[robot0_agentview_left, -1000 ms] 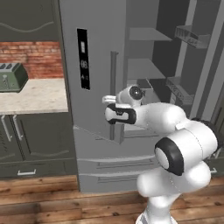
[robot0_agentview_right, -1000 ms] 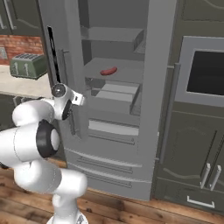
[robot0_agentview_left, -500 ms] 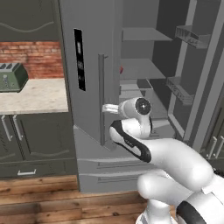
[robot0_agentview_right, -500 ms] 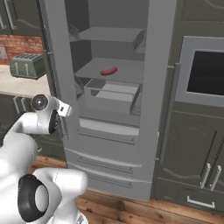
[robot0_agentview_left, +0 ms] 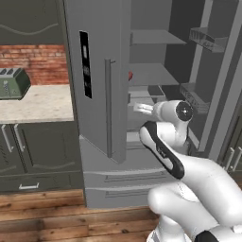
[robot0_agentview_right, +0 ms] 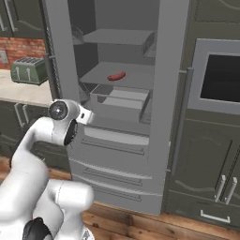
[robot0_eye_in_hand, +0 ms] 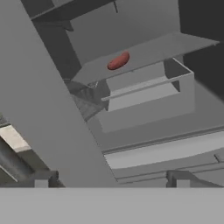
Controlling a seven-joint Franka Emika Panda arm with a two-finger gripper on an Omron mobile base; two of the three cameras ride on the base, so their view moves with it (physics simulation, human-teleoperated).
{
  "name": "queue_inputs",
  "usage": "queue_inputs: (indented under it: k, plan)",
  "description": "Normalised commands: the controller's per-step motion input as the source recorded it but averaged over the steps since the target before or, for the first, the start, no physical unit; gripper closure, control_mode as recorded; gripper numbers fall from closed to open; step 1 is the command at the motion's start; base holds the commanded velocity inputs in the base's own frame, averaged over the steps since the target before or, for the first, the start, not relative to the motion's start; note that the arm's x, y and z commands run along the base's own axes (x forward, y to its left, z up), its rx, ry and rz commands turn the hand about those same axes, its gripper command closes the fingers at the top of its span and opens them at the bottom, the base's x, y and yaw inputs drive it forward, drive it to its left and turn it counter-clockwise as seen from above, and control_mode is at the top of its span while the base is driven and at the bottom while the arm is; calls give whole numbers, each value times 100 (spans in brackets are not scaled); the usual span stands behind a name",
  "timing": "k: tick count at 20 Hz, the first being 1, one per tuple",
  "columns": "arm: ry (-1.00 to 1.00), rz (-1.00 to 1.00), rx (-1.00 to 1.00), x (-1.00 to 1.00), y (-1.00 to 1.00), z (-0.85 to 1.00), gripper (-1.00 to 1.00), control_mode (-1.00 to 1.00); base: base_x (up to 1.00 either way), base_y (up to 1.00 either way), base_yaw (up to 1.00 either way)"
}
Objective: Move the hot dog bun to the plate on the dining table and place the condiment next to that plate. Then navigate to the fridge and take the sausage and place it on the plate as well.
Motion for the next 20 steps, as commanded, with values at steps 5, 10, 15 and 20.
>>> queue_inputs:
  k: [5,10,15,20]
  plan:
    - [1,-4,13,94,-7,11,-100,-100,0,0,0]
    - [5,0,23,75,-2,0,-100,-100,0,0,0]
    - [7,0,29,37,0,-1,-100,-100,0,0,0]
    - [6,0,21,61,43,0,-100,-100,0,0,0]
